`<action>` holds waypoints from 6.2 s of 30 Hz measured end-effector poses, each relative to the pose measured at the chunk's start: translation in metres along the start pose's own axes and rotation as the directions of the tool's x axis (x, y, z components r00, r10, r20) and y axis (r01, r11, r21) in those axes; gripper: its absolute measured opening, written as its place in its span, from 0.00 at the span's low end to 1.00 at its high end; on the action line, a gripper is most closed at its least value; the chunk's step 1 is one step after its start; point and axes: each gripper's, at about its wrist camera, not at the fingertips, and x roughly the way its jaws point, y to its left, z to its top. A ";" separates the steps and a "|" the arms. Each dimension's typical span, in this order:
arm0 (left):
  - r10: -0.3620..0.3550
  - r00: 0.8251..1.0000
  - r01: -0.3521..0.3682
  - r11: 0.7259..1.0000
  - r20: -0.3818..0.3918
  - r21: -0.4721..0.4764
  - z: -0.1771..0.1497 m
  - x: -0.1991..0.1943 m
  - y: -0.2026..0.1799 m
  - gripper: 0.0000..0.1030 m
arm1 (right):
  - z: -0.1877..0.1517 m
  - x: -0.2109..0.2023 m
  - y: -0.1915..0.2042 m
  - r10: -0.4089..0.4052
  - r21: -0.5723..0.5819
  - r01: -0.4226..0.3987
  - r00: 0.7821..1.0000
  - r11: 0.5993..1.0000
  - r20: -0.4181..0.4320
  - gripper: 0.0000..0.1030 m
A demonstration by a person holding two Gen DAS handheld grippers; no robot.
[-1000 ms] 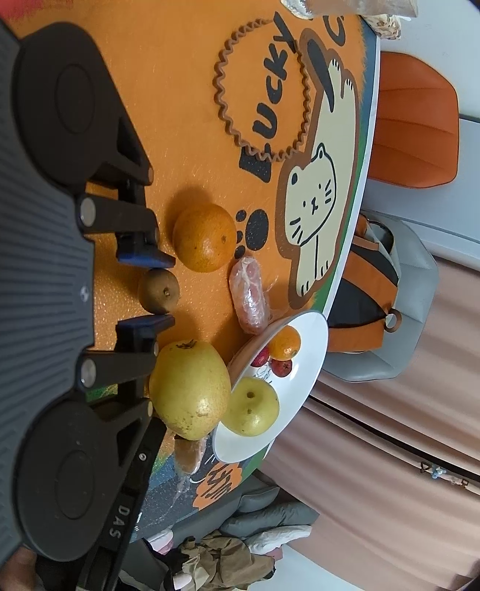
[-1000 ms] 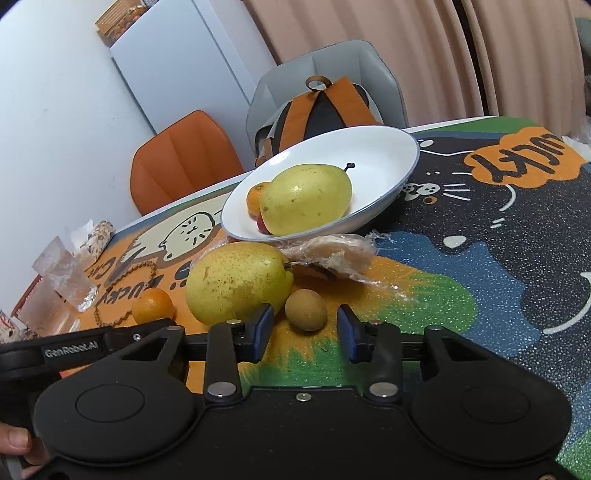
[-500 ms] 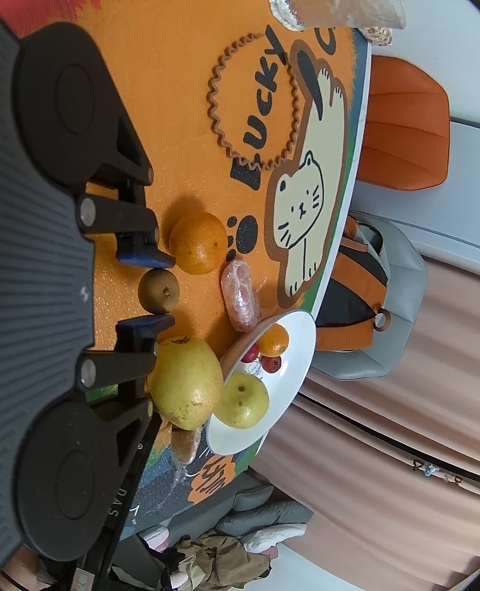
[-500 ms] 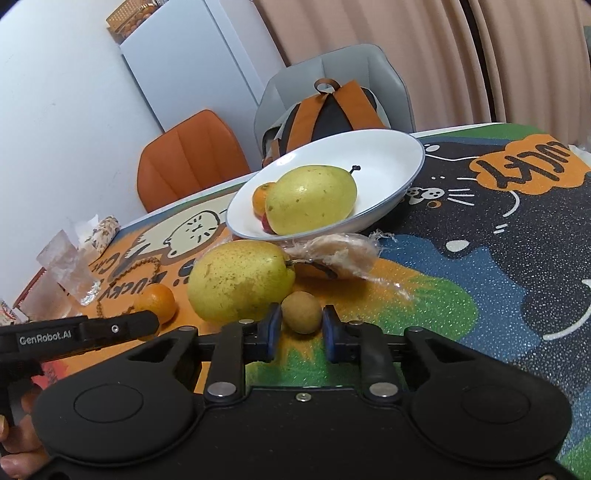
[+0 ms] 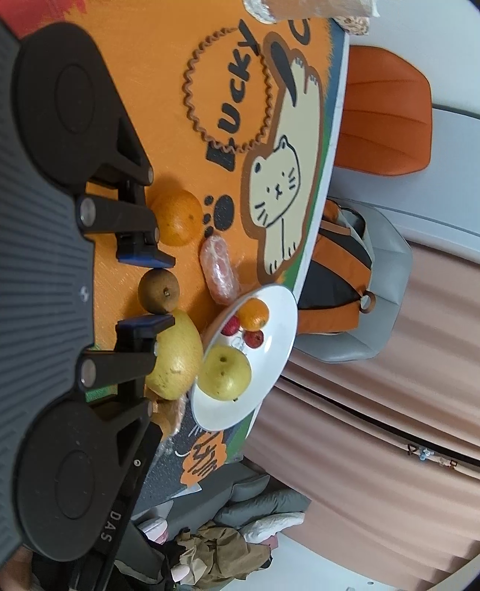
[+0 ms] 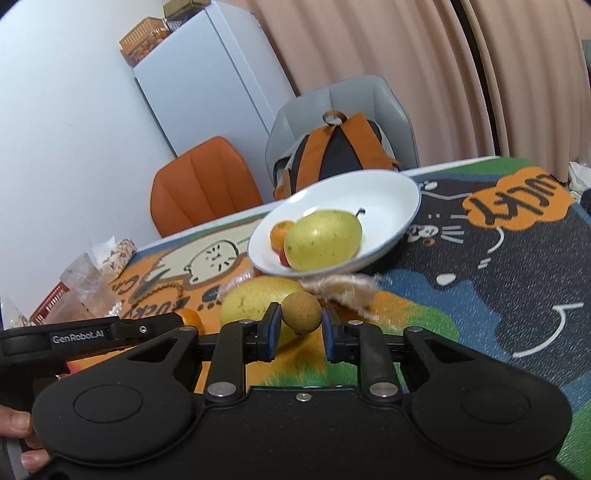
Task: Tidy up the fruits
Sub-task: 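Carry both kiwis into the white bowl and open both tools, then withdraw both tools and move them toward the orange and large pear, then grasp the orange with the left tool while the right tool grasps the large pear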
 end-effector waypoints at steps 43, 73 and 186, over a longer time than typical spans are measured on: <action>0.014 0.997 -0.009 0.998 -0.075 0.062 0.077 0.095 -0.040 0.24 | 0.073 0.066 -0.046 -0.080 -0.021 0.079 0.991 0.997 -0.105 0.21; 0.042 0.988 -0.035 0.998 -0.147 0.048 0.089 0.106 -0.044 0.42 | 0.080 0.063 -0.043 -0.069 -0.005 0.069 0.986 0.998 -0.153 0.36; 0.050 0.995 -0.060 0.991 -0.090 -0.119 0.014 0.040 0.052 0.39 | -0.009 0.075 0.032 -0.041 0.159 0.063 0.990 0.985 -0.137 0.72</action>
